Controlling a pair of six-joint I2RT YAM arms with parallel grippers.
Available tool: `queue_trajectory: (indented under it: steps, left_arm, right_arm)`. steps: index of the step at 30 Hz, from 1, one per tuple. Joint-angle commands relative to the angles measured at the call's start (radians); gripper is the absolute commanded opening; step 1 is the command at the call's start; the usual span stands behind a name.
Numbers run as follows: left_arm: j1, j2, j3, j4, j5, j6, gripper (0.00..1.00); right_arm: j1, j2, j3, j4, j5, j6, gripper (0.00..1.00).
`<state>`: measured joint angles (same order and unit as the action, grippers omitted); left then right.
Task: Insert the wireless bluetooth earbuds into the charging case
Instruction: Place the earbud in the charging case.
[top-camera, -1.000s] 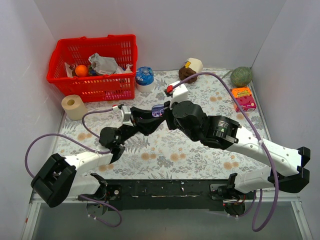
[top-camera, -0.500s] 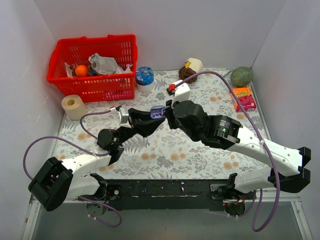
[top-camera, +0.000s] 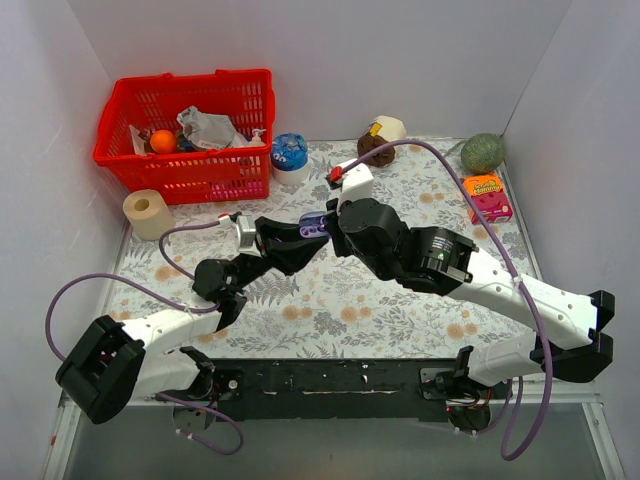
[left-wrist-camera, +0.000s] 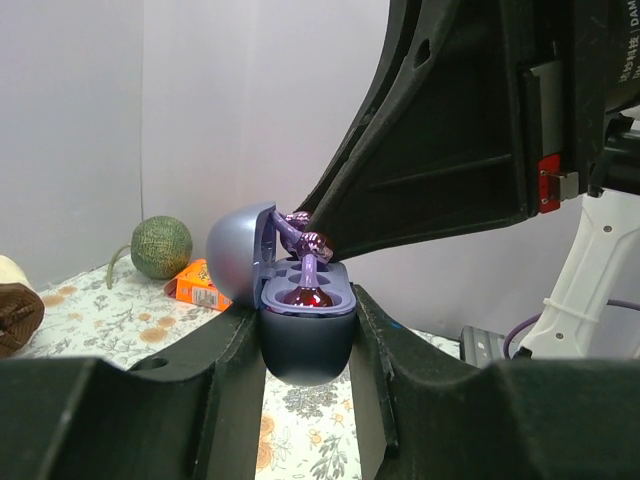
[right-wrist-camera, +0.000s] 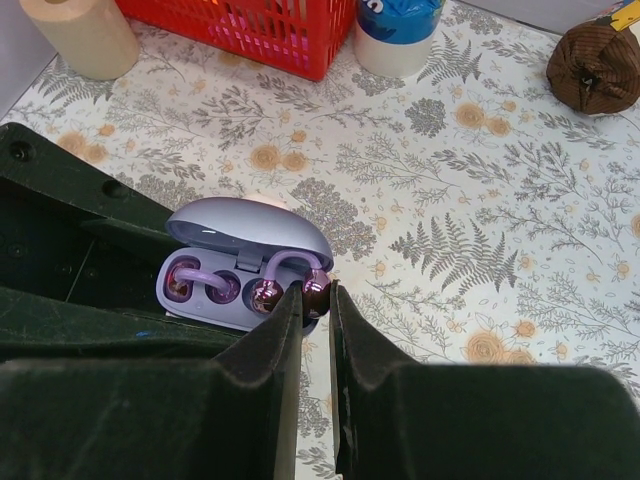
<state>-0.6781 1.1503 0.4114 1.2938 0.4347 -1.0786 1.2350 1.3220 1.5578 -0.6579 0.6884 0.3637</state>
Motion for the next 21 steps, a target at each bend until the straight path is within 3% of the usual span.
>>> queue_trajectory:
  steps: [1, 6, 13, 21]
  left_arm:
    - [-0.005, -0.031, -0.002, 0.283, -0.005, 0.003, 0.00]
    - [-0.005, -0.017, 0.006, 0.314, -0.010, -0.006, 0.00]
    - [-0.005, -0.012, 0.021, 0.326, -0.008, -0.012, 0.00]
    - [-0.005, -0.012, 0.012, 0.340, -0.017, -0.017, 0.00]
  right_arm:
    - [0.026, 0.022, 0.067, -0.020, -0.027, -0.011, 0.01]
    - [0.027, 0.040, 0.099, -0.068, -0.029, -0.011, 0.02]
    - [0.027, 0.043, 0.120, -0.097, -0.030, -0.003, 0.23]
    - [0.027, 0.045, 0.156, -0.117, -0.030, 0.004, 0.33]
